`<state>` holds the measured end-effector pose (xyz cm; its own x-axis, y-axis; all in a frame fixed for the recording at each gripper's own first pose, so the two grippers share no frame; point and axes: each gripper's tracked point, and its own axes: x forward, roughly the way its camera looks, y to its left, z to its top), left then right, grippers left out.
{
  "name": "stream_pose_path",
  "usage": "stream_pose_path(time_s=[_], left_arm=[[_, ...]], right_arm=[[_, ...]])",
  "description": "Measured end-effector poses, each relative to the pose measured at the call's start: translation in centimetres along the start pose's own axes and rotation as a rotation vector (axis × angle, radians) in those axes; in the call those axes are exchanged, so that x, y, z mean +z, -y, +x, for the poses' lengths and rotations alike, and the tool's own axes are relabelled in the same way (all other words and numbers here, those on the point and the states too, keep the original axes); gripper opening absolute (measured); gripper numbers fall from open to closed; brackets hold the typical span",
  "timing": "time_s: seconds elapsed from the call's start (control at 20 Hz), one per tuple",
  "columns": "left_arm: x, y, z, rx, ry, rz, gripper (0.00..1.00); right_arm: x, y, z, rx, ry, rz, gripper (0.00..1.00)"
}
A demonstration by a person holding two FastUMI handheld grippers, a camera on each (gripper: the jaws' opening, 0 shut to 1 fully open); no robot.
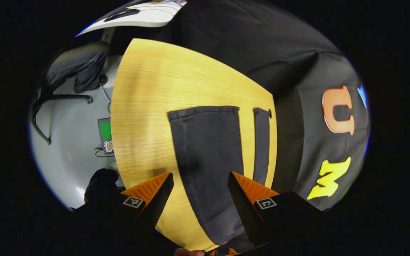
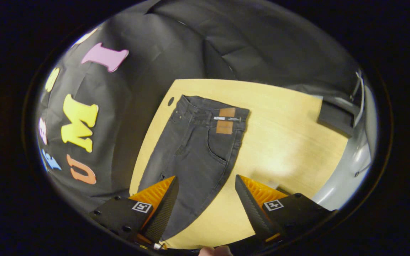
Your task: Grasp the waist and the cuffs of the jeans and fold them to make the two legs overlap; first hold the waist and fold one-third of the jeans toward the cuffs, then hold the cuffs and fold the remaining one-third in the same direction to finish folding.
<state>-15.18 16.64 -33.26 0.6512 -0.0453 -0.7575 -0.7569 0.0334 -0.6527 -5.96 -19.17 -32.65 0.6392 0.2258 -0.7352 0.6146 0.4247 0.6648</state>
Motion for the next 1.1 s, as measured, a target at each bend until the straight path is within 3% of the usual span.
stream_pose_path(time_s=[0.3,0.6,0.65,0.95,1.1], left_arm=[[0.8,1.1,2.4,-0.038,-0.007,0.038,0.99],[1.1,3.1,4.2,-0.054,0.015,0.035,0.98],[1.2,3.2,4.5,-0.053,0.015,0.035,0.99],[1.3,4.9,6.1,-0.059,0.002,0.047,0.98],[1.3,5.6,7.0,-0.057,-0.020,0.044,0.95]], right_arm=[[2.2,1.8,2.5,-0.032,0.015,0.090,0.98],[5.5,2.2,5.6,-0.011,0.054,0.224,0.97],[5.8,1.9,6.1,-0.003,0.056,0.223,0.92],[5.8,0.0,8.3,0.012,0.036,0.141,0.96],[6.5,-0.2,8.4,0.015,0.049,0.191,0.95]])
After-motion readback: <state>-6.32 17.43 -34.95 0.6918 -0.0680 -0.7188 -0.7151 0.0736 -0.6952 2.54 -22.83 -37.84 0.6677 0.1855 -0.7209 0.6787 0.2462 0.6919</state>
